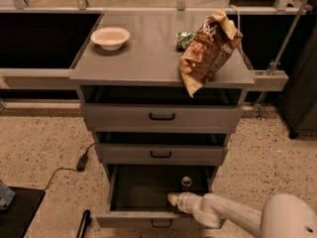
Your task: Pick redbull can from bottom drawer and place on counter
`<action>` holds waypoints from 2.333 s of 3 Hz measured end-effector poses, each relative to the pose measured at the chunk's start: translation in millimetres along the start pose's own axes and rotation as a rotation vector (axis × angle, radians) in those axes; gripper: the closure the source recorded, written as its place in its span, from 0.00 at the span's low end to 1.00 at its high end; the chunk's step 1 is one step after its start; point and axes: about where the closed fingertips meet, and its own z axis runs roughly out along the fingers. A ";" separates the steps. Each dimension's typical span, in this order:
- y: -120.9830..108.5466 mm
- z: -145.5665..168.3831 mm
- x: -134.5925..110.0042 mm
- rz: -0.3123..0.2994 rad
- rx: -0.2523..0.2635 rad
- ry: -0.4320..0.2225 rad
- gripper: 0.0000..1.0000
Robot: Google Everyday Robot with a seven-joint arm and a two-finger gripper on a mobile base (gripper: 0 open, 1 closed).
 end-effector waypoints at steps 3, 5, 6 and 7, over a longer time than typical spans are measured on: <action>0.1 0.1 0.0 0.000 0.000 0.000 0.35; 0.1 0.1 0.0 0.000 0.000 0.000 0.00; 0.1 0.0 0.1 0.000 0.000 0.000 0.00; -4.7 -24.5 3.6 -0.003 0.046 -0.011 0.00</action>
Offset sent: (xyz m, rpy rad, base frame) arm 0.0000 0.0000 0.0000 0.0000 0.0000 0.0000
